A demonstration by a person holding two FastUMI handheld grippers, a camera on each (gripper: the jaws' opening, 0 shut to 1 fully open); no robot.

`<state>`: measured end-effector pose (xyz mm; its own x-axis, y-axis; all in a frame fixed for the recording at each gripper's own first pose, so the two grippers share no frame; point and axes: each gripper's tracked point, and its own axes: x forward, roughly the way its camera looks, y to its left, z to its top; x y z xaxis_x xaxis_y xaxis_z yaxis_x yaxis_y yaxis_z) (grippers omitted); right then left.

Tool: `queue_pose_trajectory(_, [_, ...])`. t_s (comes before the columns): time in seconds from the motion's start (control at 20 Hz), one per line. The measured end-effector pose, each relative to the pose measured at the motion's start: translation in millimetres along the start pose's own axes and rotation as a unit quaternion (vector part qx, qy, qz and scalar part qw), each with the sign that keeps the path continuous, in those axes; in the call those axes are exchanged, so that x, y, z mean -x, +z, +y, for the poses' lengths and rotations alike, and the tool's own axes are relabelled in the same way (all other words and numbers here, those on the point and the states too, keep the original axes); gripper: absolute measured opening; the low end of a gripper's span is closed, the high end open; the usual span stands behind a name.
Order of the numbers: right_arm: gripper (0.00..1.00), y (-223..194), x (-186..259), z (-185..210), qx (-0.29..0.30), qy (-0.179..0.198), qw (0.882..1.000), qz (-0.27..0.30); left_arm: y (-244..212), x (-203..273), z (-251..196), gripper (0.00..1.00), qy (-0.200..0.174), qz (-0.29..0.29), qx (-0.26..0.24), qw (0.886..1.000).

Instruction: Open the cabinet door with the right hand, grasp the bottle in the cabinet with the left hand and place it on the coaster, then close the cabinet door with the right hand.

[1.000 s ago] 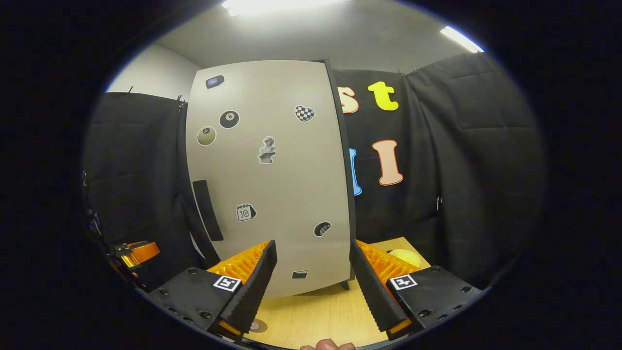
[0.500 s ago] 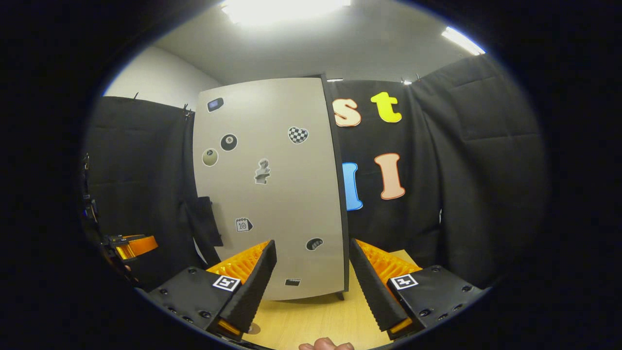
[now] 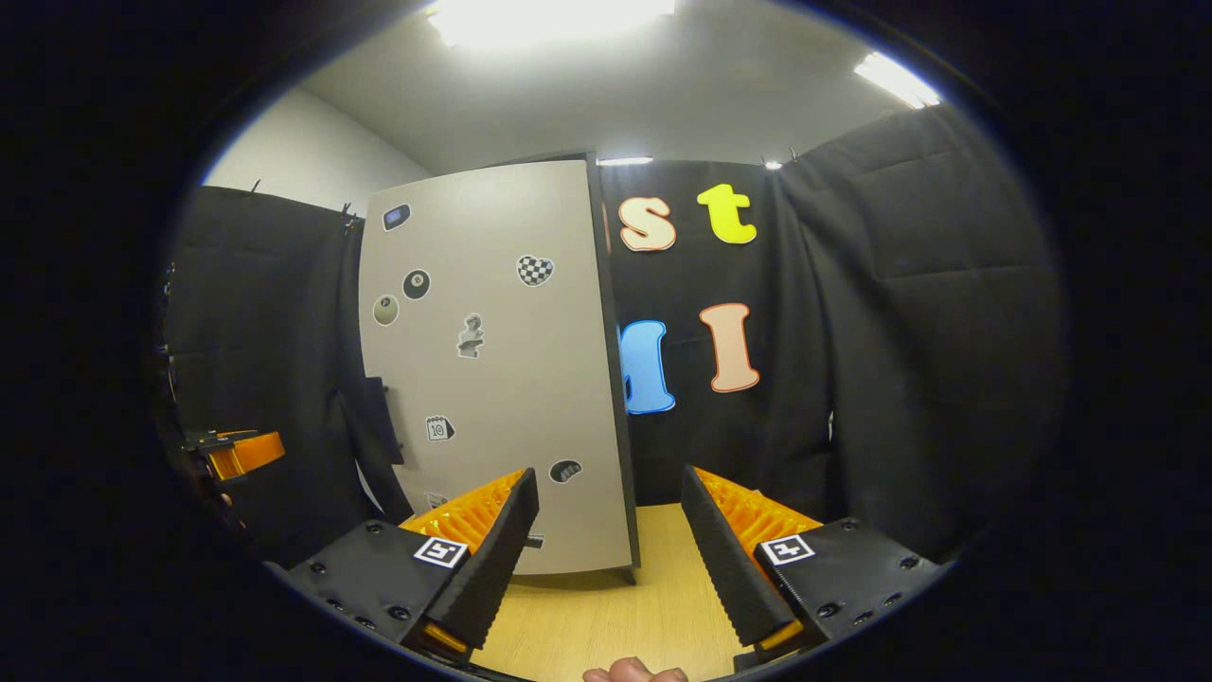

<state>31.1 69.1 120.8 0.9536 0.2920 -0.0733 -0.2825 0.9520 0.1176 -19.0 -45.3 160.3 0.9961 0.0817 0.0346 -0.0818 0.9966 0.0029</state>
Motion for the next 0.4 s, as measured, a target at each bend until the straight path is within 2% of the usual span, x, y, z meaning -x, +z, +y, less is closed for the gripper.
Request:
queue_pose_trajectory(0.15, [0.96,-7.8,2.9,-12.1,-0.006,-0.004,1.0,0.009,-5.8,6.2,-16.8,0.83,-0.007,0.005,0.019,1.0])
queue_pose_trajectory(0.4, [0.96,-14.2,5.5,-16.2,-0.024,0.004,1.0,0.008,-9.6,9.0,-15.8,0.83,0.003,0.01,0.008,1.0])
